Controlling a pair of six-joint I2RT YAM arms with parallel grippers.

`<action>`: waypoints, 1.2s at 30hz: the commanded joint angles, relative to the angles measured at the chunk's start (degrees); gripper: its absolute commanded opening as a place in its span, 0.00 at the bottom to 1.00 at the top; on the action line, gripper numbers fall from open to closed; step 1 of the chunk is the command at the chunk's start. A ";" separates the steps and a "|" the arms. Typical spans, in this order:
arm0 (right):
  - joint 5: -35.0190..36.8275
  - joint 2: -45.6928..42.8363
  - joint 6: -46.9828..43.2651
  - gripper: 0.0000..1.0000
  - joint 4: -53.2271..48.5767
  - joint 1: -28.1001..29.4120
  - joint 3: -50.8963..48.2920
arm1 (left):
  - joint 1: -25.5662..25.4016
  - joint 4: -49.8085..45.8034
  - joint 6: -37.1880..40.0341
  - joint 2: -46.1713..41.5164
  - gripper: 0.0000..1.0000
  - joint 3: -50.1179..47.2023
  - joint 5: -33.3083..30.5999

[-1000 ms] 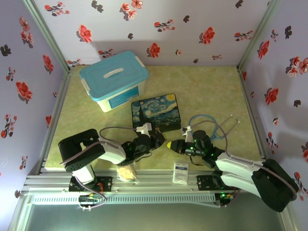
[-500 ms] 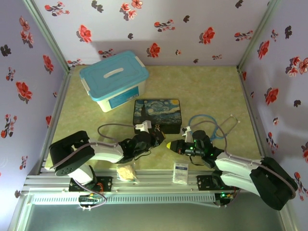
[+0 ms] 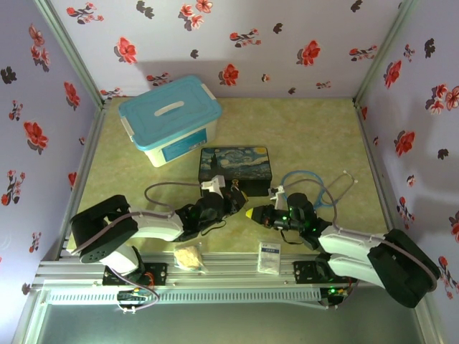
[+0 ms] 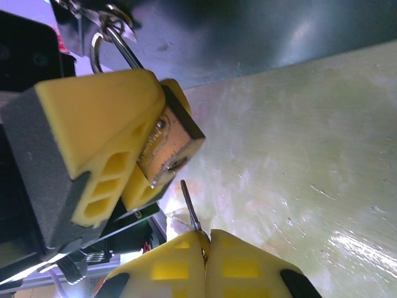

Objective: Unlock a padlock with a key

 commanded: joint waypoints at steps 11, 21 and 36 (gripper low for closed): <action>-2.35 -4.30 1.36 0.03 0.25 -3.15 -0.65 | 0.29 5.59 -0.01 -1.25 0.00 -0.15 -0.56; -1.51 0.98 8.12 0.02 11.08 -4.60 -1.23 | -0.41 9.73 -0.98 -0.50 0.00 -0.83 0.05; -5.47 7.06 16.39 0.00 20.50 -8.29 -0.21 | -0.79 10.26 -1.22 2.06 0.00 -0.05 0.35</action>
